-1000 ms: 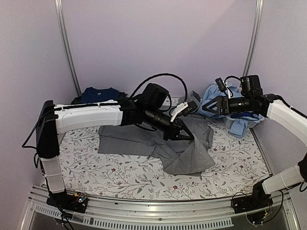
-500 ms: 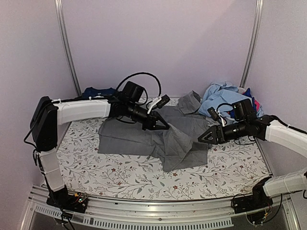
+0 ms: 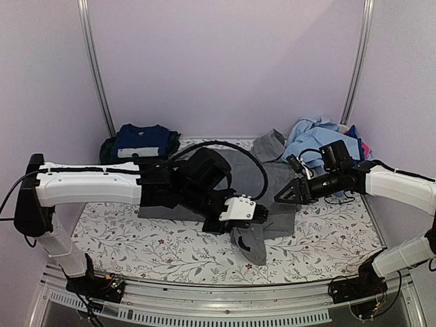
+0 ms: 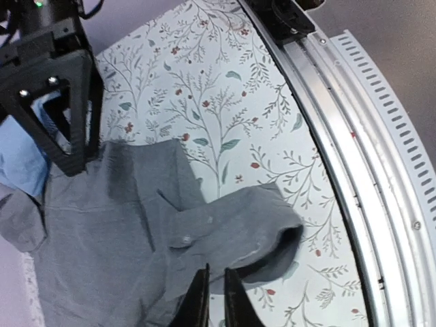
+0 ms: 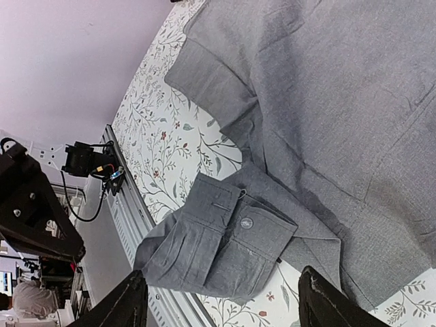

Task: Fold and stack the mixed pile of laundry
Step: Pick up the flattened shirt from the center of the board.

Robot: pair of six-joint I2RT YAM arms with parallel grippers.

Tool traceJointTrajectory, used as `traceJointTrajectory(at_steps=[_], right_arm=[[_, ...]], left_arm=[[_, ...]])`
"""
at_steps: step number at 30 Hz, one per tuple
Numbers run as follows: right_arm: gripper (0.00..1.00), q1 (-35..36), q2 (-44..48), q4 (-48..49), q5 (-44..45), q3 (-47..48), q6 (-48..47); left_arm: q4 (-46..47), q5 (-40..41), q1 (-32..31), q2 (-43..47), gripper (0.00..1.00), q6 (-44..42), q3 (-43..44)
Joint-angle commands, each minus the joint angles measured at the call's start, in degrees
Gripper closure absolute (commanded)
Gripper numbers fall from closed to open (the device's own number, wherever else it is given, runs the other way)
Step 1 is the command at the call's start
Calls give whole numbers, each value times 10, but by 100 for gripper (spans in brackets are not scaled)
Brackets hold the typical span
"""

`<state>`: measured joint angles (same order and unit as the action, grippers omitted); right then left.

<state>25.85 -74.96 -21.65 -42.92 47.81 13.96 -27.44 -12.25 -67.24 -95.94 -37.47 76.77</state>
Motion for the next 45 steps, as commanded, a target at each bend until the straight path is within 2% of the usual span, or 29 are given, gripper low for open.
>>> traceJointTrajectory(at_steps=[1,2,4,6,7,9,12,14,17,20,23,29,36,39,40,42,43,44,45], right_arm=[[27,4,-1,2,-32,5,-1],[27,13,-12,-10,-26,8,-13],[27,36,-30,-29,-13,16,-31],[29,58,-44,-43,-4,23,-40],[29,72,-55,-57,5,32,-46],[29,105,-63,-85,37,47,-66],[28,163,-69,-115,105,72,-94],[25,211,-82,-128,151,93,-110],[23,265,-111,-137,204,125,-132],[23,317,-158,-164,237,163,-175],[22,362,-205,-181,247,183,-206],[23,430,-264,-181,278,187,-213],[25,464,-370,-211,403,243,-192],[36,470,-410,-244,448,263,-187],[46,470,-420,-252,453,263,-183],[78,470,-433,-267,458,264,-166],[91,470,-437,-275,452,265,-158],[99,469,-436,-278,440,264,-146],[100,464,-424,-274,400,264,-127]], left_arm=[[71,74,47,3,77,-25,-25],[129,83,71,-6,71,12,-29],[148,76,131,-37,56,110,5],[89,63,170,-74,55,204,73],[72,43,177,-76,55,227,80],[120,26,178,-23,51,262,0],[241,12,216,109,27,387,-176],[282,-16,260,180,18,467,-254],[279,-12,323,250,4,571,-322],[225,-55,418,260,0,643,-345],[169,-73,468,253,0,658,-342],[133,-68,504,256,0,672,-348],[109,-68,507,248,0,658,-343],[96,-53,509,245,0,648,-338],[93,-49,510,246,0,641,-337],[88,-41,511,246,0,628,-336],[83,-33,511,246,0,620,-335],[80,-28,511,246,0,613,-336],[75,-19,511,247,0,610,-337]])
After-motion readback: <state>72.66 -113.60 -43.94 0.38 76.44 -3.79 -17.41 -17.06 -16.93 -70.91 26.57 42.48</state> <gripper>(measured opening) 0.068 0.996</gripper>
